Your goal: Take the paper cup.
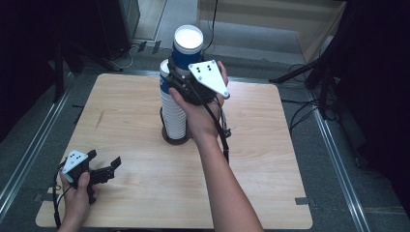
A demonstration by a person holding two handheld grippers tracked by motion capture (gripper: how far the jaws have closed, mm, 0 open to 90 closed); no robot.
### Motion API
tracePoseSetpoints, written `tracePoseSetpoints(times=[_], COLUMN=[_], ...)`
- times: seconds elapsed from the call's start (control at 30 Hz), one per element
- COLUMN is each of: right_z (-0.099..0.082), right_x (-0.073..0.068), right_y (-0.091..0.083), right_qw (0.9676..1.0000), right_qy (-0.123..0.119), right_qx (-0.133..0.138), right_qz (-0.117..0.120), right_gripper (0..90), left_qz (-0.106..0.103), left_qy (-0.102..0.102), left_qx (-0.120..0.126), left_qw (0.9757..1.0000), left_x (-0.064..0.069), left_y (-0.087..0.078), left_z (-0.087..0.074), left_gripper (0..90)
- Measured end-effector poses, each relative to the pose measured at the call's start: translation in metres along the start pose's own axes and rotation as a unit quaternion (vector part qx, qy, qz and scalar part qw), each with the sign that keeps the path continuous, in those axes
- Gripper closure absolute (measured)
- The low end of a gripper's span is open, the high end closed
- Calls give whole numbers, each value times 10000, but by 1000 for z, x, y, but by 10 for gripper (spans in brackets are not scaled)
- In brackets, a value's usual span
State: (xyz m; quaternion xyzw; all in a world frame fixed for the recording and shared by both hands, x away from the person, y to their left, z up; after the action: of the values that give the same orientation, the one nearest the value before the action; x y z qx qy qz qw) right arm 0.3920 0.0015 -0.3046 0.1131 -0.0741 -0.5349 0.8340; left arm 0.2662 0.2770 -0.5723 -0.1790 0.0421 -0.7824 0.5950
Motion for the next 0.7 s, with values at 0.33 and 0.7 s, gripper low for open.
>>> tracePoseSetpoints(times=[0.33,0.7], right_z=[7,1], right_x=[28,50], right_y=[-14,-30], right_qw=[9997,9991], right_qy=[-108,-130], right_qx=[26,-59], right_qz=[-230,-389], right_gripper=[209,208], left_qz=[-6,-9], left_qy=[-11,-12], left_qx=[2,-3], left_qw=[10000,10000], left_x=[0,0], left_y=[0,0], left_z=[0,0], left_gripper=[0,0])
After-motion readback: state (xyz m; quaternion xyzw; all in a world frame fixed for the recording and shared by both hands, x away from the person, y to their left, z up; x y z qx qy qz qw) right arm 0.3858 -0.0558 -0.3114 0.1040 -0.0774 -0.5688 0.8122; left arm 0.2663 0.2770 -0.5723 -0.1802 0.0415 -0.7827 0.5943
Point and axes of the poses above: each handheld gripper's, and its own axes: y roughly forward along the jaws, z roughly out of its top, x roughly to its right, the point moved 5 cm from there along y, roughly forward along the jaws, and after that the axes turned 8 degrees about x, right-handed, at the moved point
